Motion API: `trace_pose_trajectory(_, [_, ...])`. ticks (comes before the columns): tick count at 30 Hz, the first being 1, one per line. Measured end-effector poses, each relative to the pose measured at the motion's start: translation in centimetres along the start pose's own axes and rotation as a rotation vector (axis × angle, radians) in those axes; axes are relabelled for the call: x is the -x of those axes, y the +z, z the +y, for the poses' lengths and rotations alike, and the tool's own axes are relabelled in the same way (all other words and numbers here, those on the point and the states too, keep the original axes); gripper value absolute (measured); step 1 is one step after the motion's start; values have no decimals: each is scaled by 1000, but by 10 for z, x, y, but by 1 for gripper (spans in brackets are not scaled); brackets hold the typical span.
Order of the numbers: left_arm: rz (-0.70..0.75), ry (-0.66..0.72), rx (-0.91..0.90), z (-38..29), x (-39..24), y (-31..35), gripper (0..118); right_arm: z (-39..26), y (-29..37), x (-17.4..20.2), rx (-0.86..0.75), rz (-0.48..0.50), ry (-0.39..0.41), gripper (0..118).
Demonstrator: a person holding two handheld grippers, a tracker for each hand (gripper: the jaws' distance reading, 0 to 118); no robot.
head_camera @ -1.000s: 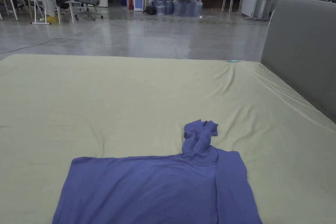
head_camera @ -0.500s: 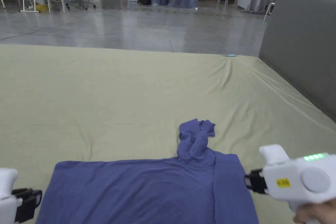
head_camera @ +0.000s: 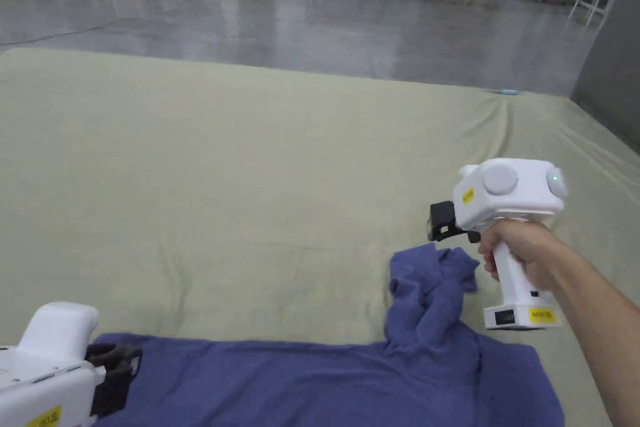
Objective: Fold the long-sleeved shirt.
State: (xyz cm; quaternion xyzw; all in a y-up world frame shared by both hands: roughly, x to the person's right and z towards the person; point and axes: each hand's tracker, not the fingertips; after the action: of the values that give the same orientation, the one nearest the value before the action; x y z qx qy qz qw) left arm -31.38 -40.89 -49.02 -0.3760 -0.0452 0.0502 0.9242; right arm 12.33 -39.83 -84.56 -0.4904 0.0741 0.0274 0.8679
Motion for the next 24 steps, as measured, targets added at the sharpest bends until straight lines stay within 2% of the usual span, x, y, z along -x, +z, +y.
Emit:
trace_pose_trajectory(1, [1, 0, 6, -2, 1, -3, 0, 3, -13, 0, 18, -9, -9, 60])
trace_pose_trajectory(4, [14, 7, 16, -8, -4, -4, 0, -10, -34, 9, 80, -57, -54, 60])
trace_pose_trajectory(6, [24, 17, 21, -10, 1, -4, 0, -9, -52, 6, 156, -57, -50, 58])
trace_pose_trajectory(8, [44, 29, 19, -12, 14, -4, 0, -19, -55, 13, 133, -61, -37, 43])
trace_pose_trajectory(10, [54, 43, 16, -11, 20, -2, 0, -16, -50, 17, 121, -13, -39, 1])
trace_pose_trajectory(11, [55, 51, 14, -11, 20, 1, 0, -18, -46, 23, 117, -66, -22, 1])
trace_pose_trajectory(13, [55, 59, 10, -9, 21, 3, 0, -22, -35, 28, 84, -70, 25, 1])
trace_pose_trajectory(16, [57, 52, -6, -4, 19, 8, 0, -26, 9, 24, 18, -4, 10, 1])
trace_pose_trajectory(21, [33, 35, -44, 1, 3, 29, 0, -72, 141, 29, -237, 66, 97, 1])
trace_pose_trajectory(24, [17, 19, -58, -4, -9, 47, 0, -124, 196, 38, -291, 105, 155, 1])
